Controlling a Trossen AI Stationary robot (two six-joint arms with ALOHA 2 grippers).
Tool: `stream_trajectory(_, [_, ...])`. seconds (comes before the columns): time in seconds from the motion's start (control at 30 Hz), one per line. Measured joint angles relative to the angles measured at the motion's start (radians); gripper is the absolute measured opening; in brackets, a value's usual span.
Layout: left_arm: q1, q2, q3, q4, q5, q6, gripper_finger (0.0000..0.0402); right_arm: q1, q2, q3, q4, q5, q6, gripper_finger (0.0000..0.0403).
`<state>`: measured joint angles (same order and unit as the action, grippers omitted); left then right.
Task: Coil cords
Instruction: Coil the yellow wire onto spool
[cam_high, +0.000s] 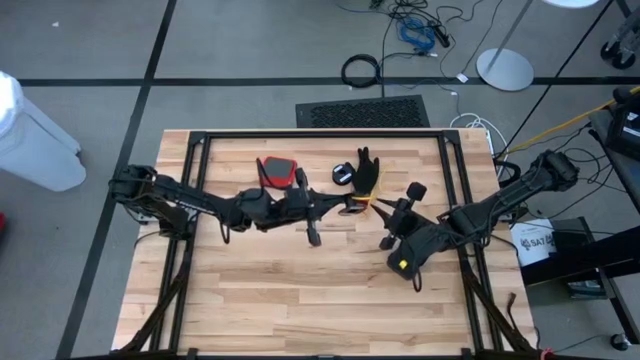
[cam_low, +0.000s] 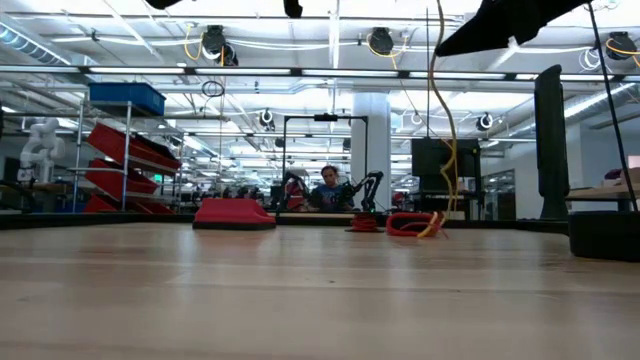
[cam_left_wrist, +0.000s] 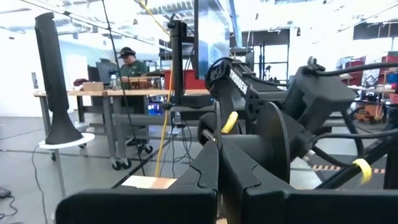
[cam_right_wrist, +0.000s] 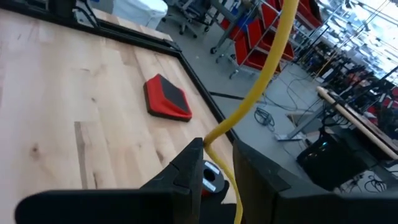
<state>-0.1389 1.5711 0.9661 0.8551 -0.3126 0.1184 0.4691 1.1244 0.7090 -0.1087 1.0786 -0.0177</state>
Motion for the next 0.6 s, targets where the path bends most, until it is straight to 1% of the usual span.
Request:
stream_trajectory(0.17, [-0.001,0.000,0.000,0.010,0.002,-0.005,0.0000,-0.022,0.000,0.000,0.038,-0.004,-0.024,0.0075])
stream_trajectory(0.37, [-0.013,0.000,0.000,0.031,0.009,-0.006,0.0000,-0.052,0.000,0.000,0.039,-0.005,-0.005,0.0072])
stream_trajectory(0.47, [-0.013,0.000,0.000,0.034,0.012,-0.006,0.0000,-0.052,0.000,0.000,0.060,-0.005,-0.013,0.0055])
stream_trajectory(0.6, [-0.012,0.000,0.000,0.035,0.012,-0.007,0.0000,-0.052,0.000,0.000,0.100,-0.006,-0.058,0.0013])
